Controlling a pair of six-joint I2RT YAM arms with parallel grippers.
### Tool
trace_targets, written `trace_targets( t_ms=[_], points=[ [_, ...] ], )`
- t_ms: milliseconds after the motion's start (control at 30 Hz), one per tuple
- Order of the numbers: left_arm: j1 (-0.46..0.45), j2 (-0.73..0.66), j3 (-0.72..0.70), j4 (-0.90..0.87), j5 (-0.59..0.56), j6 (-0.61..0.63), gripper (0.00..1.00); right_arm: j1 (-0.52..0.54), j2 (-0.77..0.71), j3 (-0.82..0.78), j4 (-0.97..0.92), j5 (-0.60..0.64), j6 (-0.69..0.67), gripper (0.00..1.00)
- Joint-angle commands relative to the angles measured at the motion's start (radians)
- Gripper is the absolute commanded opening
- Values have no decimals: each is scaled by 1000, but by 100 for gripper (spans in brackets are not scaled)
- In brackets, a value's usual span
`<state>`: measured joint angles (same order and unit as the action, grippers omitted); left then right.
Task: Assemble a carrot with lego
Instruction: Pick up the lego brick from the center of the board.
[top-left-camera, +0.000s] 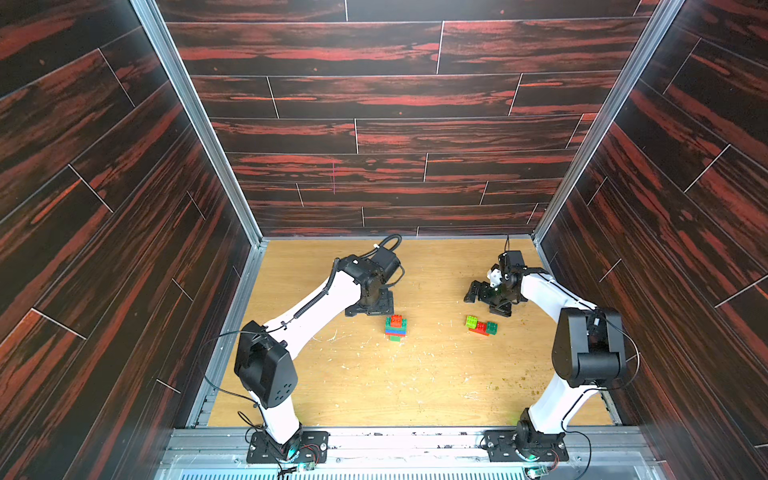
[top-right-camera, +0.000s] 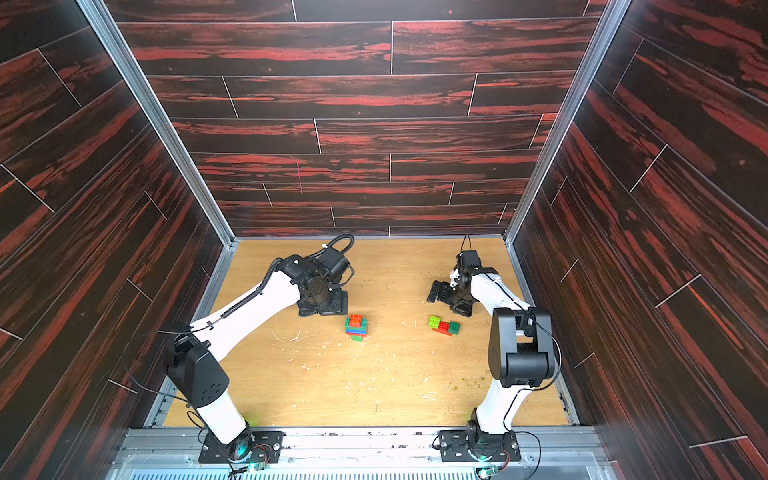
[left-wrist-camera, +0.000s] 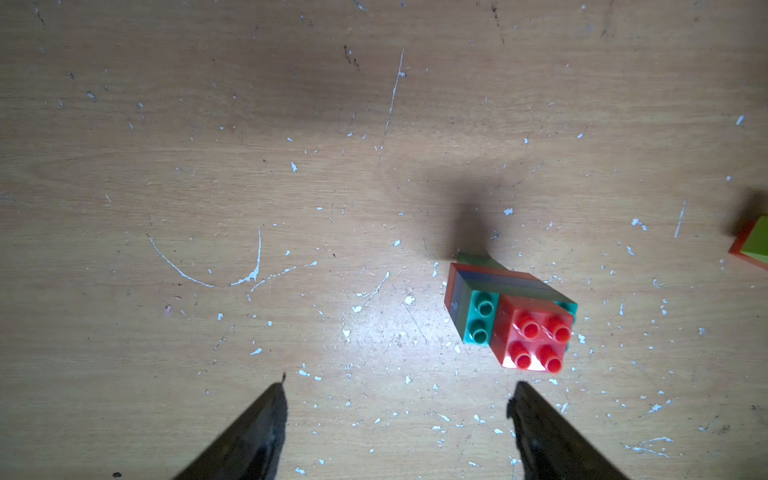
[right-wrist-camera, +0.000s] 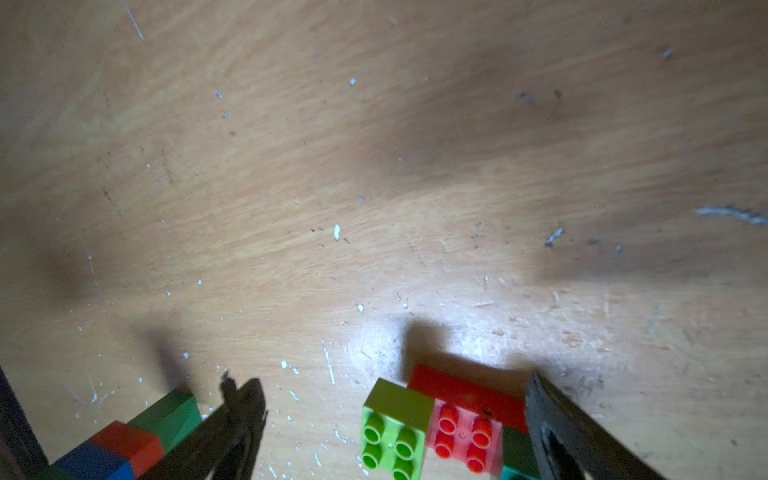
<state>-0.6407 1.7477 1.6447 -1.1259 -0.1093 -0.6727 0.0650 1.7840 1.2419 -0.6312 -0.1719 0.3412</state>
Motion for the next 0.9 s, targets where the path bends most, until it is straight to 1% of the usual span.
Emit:
trace_targets(
  t_ms=[0, 267, 633, 867],
  points=[
    [13, -55, -20, -3, 2, -1, 86, -4, 44, -30, 8, -42, 13, 98],
    [27, -90, -61, 4, 6, 4, 87, -4, 32, -67, 0, -58, 15, 99],
    [33, -123, -98, 14, 13, 4, 88, -2, -24, -133, -15, -96, 20, 98],
    [33, -149, -127, 19, 16, 3, 88, 29, -76, -192, -3, -121, 49, 99]
  ],
)
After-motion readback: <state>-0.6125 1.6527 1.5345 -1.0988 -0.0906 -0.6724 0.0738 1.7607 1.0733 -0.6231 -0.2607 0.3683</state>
